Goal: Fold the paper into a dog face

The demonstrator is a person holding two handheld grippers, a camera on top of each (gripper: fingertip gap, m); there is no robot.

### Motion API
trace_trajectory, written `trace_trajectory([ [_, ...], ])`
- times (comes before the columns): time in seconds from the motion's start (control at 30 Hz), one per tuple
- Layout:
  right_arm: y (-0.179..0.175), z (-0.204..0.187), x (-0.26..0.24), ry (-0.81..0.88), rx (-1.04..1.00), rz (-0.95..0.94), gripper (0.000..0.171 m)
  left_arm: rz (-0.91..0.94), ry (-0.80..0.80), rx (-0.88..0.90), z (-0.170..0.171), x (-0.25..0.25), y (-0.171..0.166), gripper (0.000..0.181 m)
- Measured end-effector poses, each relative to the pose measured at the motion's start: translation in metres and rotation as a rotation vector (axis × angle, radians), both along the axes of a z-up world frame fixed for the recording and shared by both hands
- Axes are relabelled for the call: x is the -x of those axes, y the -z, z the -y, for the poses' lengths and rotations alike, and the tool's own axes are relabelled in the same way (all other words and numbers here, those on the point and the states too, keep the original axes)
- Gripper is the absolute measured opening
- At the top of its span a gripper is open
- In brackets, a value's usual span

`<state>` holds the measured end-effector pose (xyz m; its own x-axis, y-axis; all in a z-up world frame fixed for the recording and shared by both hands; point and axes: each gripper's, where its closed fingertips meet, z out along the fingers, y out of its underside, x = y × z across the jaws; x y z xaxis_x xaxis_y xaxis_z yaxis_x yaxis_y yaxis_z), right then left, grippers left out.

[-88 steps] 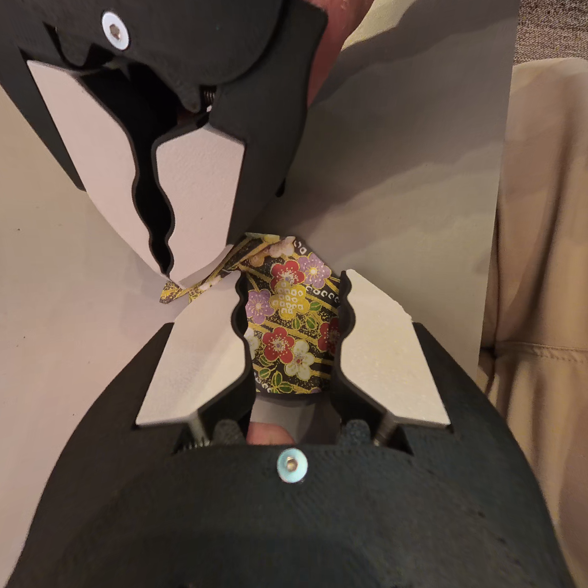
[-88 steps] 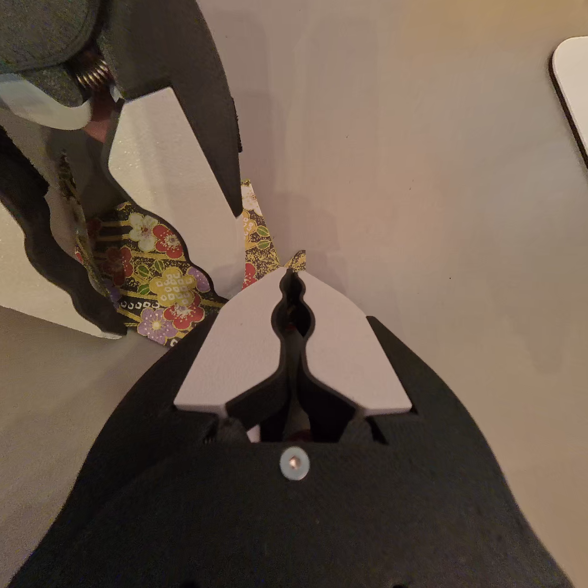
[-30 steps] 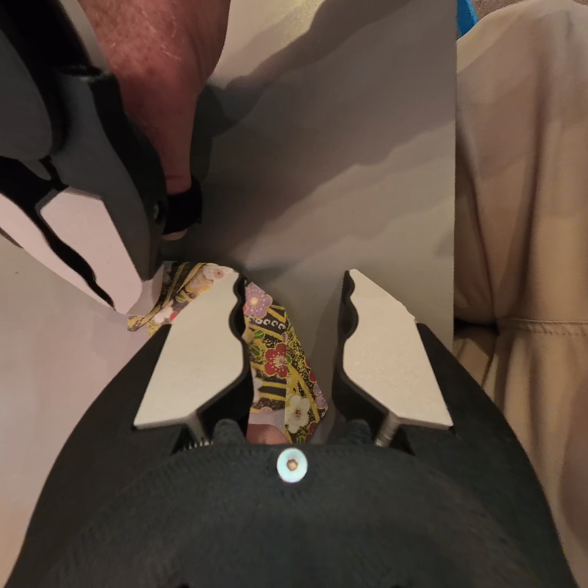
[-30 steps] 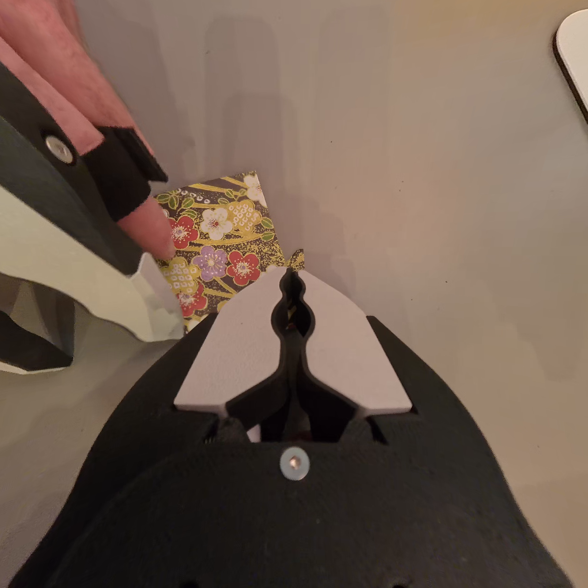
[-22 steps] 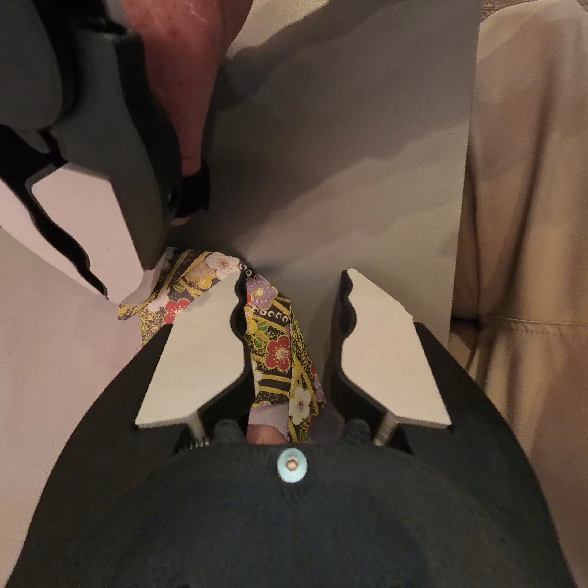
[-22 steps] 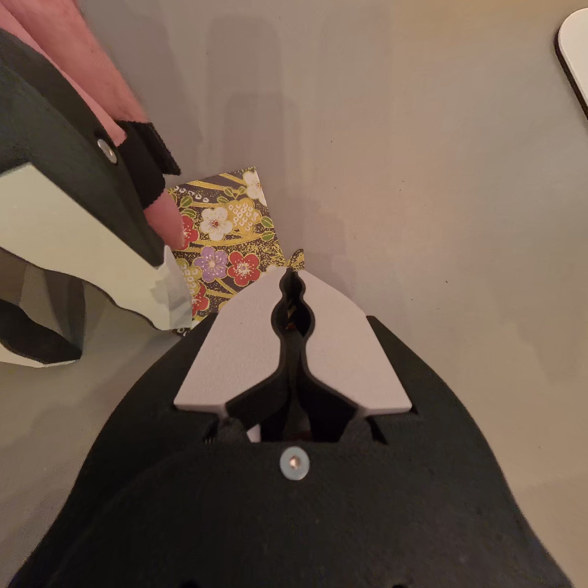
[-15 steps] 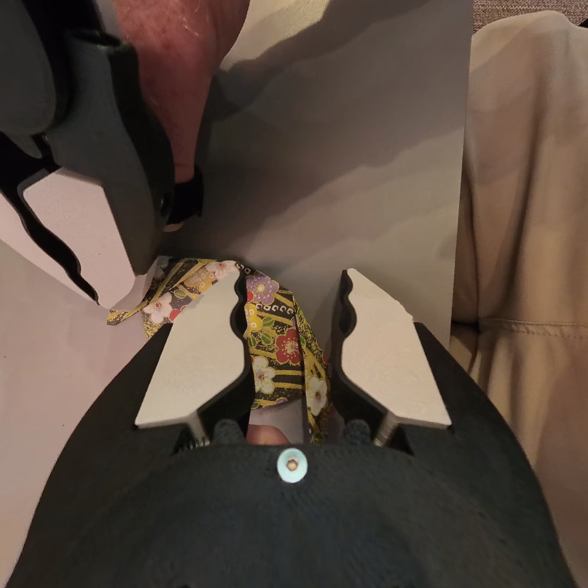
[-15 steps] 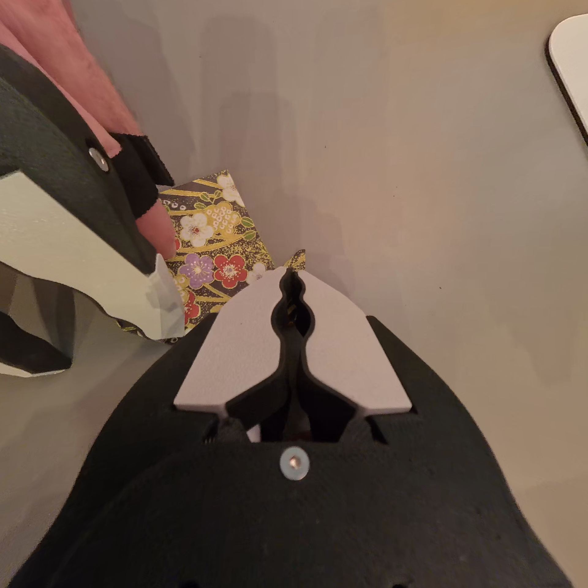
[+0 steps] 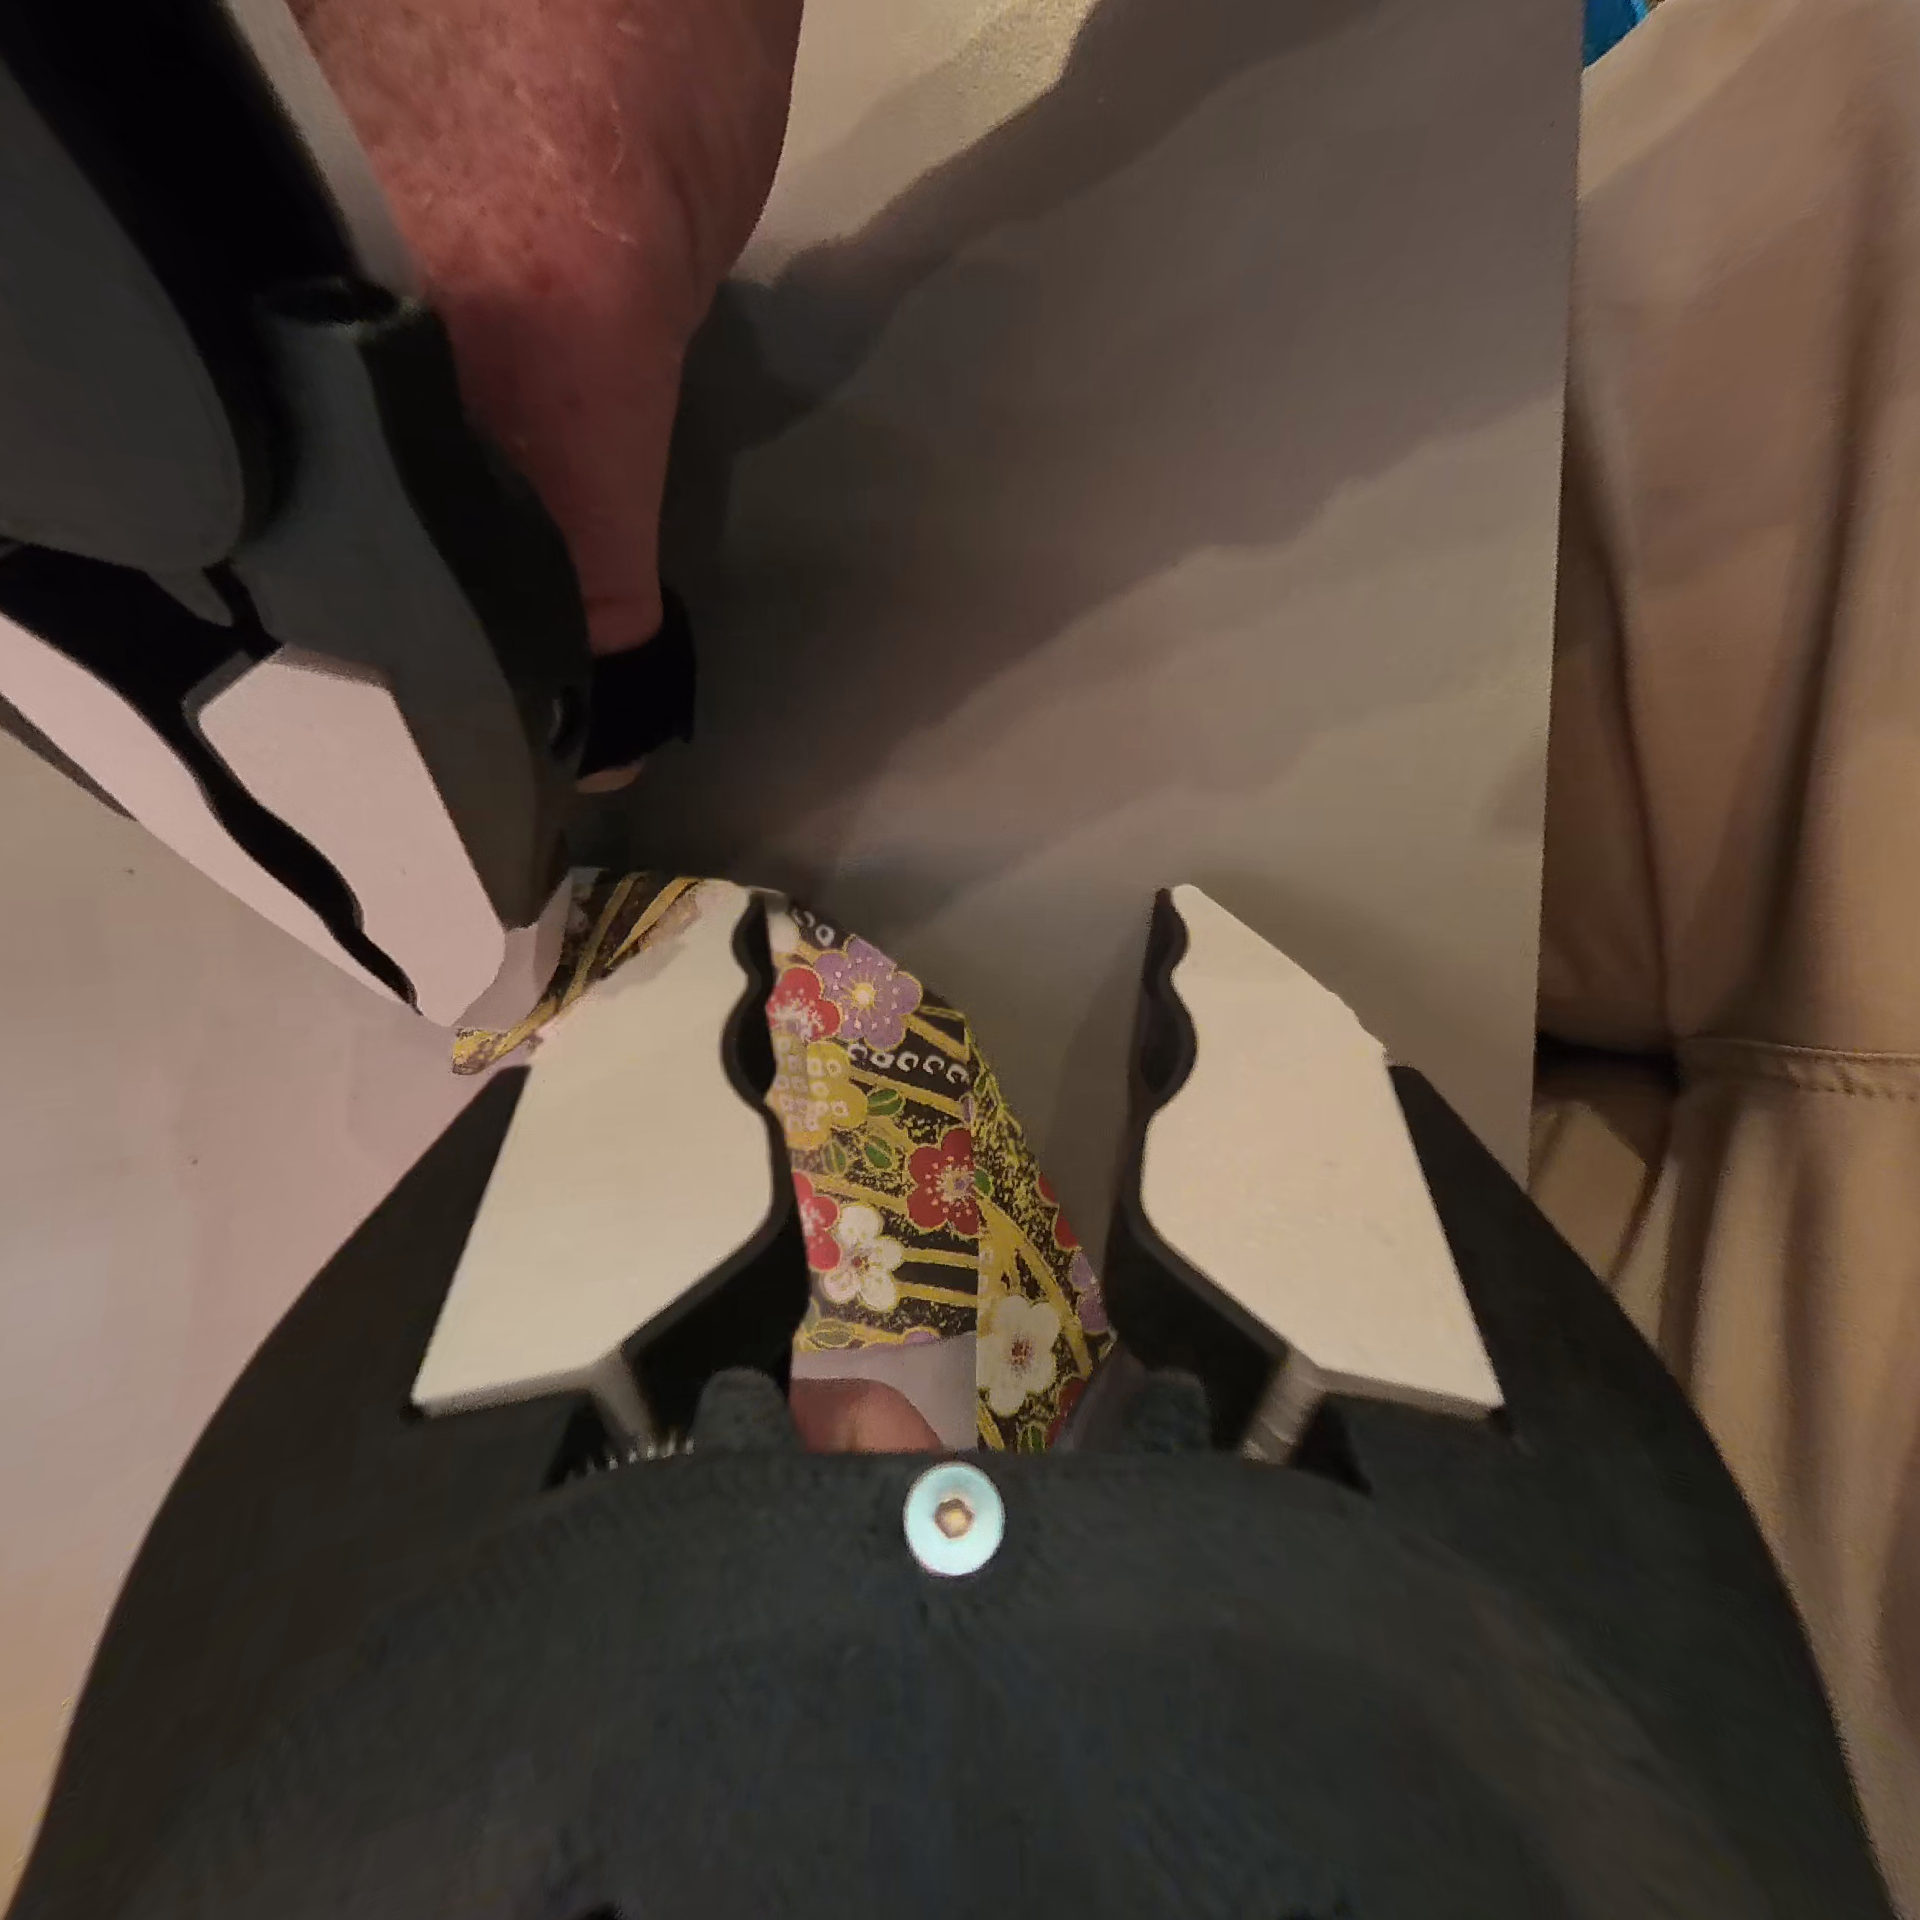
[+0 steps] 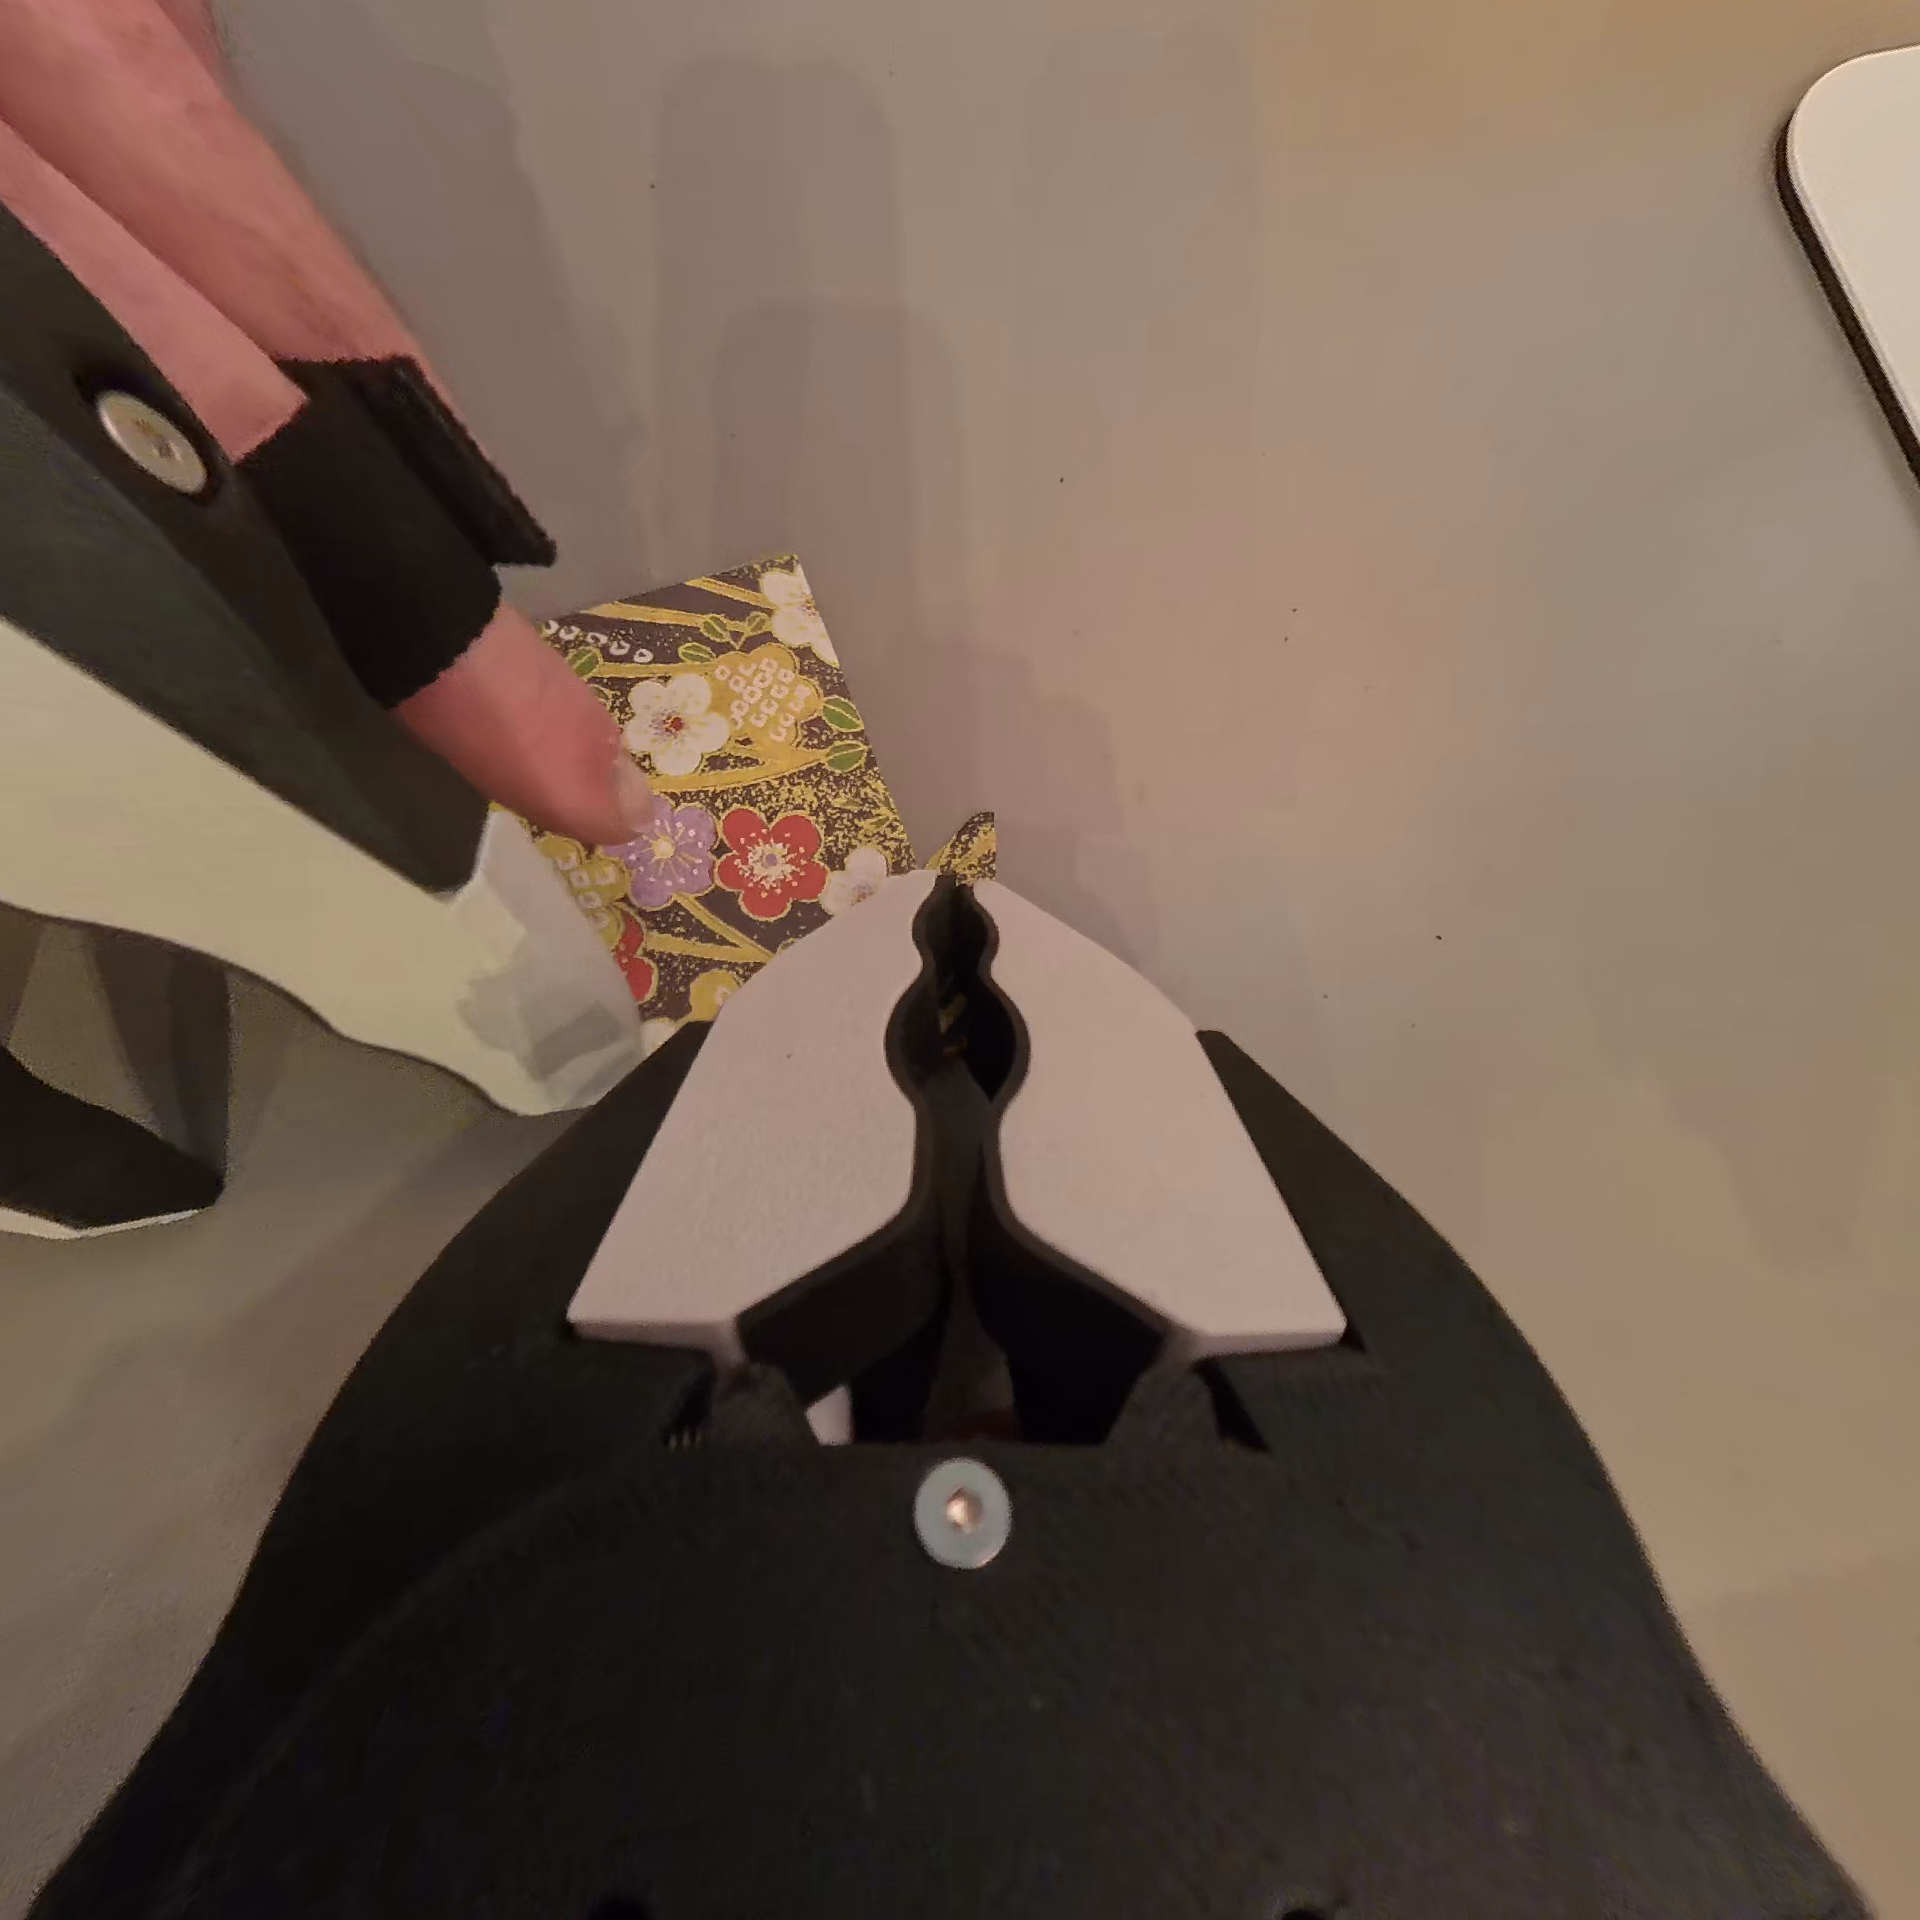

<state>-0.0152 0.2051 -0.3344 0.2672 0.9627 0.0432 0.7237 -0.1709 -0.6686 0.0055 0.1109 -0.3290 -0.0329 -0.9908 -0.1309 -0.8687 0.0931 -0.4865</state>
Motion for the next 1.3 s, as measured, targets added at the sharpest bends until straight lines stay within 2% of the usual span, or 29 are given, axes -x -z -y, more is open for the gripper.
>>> trace_trajectory([
  [0.4,0.0,0.0,0.0,0.001,0.037,-0.013,0.0,-0.021,0.013,0.001,-0.011,0.0,0.0,0.078],
  [0.63,0.0,0.0,0.0,0.0,0.051,-0.017,0.0,0.013,0.027,0.007,-0.014,-0.004,-0.011,0.074],
  [0.93,0.0,0.0,0.0,0.001,0.069,-0.022,0.0,0.001,0.056,0.016,-0.012,-0.005,0.001,0.078],
  [1.13,0.0,0.0,0.0,0.001,0.088,-0.026,0.0,-0.035,0.051,0.123,-0.009,-0.004,0.006,0.077],
  [1.3,0.0,0.001,0.0,0.0,0.09,-0.029,0.0,-0.012,0.06,0.126,-0.009,-0.004,0.006,0.077],
])
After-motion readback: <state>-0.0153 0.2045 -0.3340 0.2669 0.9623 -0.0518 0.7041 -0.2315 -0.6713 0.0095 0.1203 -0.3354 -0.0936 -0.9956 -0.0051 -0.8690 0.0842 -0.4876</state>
